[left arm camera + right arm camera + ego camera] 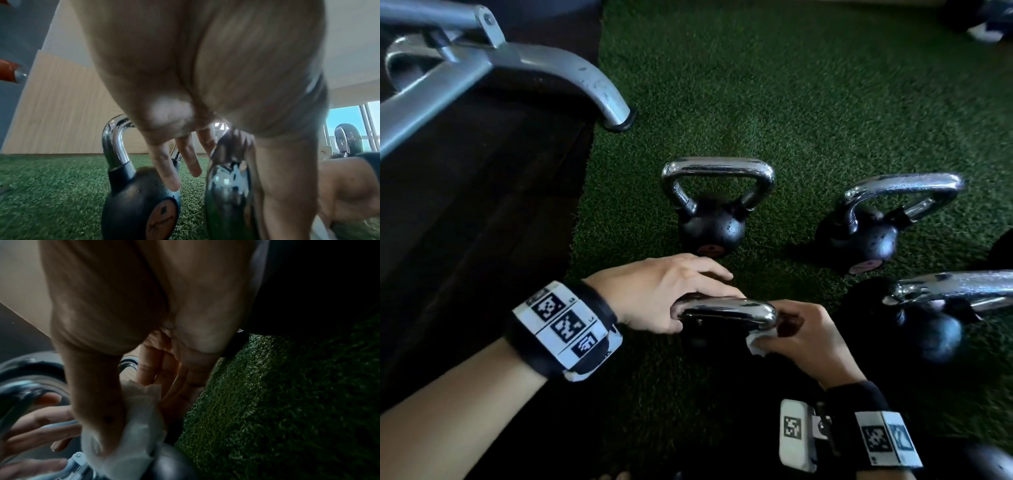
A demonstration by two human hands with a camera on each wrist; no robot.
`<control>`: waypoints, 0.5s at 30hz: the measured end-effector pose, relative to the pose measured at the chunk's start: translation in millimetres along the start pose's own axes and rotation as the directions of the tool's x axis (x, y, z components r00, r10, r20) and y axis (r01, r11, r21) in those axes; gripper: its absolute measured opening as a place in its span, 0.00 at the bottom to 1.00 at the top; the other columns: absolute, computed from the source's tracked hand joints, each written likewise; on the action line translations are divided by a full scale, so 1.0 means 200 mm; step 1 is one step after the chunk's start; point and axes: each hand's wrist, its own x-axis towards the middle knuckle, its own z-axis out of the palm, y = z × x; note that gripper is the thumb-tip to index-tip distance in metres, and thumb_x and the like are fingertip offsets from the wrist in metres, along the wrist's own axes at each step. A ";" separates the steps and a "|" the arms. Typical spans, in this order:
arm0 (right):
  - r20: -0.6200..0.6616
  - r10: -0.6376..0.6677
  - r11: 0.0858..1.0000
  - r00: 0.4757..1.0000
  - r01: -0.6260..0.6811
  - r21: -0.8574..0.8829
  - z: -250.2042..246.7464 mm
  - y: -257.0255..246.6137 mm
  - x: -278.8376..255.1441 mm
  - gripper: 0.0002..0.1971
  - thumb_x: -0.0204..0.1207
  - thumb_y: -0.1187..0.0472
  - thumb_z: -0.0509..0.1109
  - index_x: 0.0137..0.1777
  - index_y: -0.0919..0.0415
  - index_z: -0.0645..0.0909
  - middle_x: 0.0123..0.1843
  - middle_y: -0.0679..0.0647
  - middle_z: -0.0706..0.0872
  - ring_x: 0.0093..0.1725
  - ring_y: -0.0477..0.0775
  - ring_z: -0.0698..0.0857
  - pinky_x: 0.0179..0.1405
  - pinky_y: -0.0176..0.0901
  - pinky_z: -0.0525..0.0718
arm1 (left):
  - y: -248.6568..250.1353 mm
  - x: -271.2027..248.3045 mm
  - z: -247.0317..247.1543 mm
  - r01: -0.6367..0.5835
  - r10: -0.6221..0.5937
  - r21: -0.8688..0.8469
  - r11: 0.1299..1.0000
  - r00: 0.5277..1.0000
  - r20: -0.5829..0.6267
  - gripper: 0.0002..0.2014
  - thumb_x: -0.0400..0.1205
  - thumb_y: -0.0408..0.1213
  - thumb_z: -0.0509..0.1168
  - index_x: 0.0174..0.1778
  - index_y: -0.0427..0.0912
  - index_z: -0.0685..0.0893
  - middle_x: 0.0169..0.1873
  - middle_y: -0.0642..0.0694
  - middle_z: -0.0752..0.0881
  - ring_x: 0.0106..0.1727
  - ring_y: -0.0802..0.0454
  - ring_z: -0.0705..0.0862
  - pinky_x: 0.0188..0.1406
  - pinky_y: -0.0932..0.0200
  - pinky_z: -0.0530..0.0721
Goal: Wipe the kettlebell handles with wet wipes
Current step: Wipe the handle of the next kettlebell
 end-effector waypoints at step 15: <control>-0.200 -0.061 0.982 0.978 0.022 -0.189 -0.24 -0.38 0.03 0.12 0.65 0.58 0.88 0.44 0.40 0.94 0.41 0.37 0.94 0.41 0.41 0.92 0.47 0.43 0.90 | -0.25 -0.10 -0.10 0.278 -0.371 -0.578 0.768 0.927 -0.048 0.35 0.64 0.63 0.83 0.69 0.75 0.81 0.67 0.66 0.86 0.67 0.67 0.85 0.74 0.50 0.83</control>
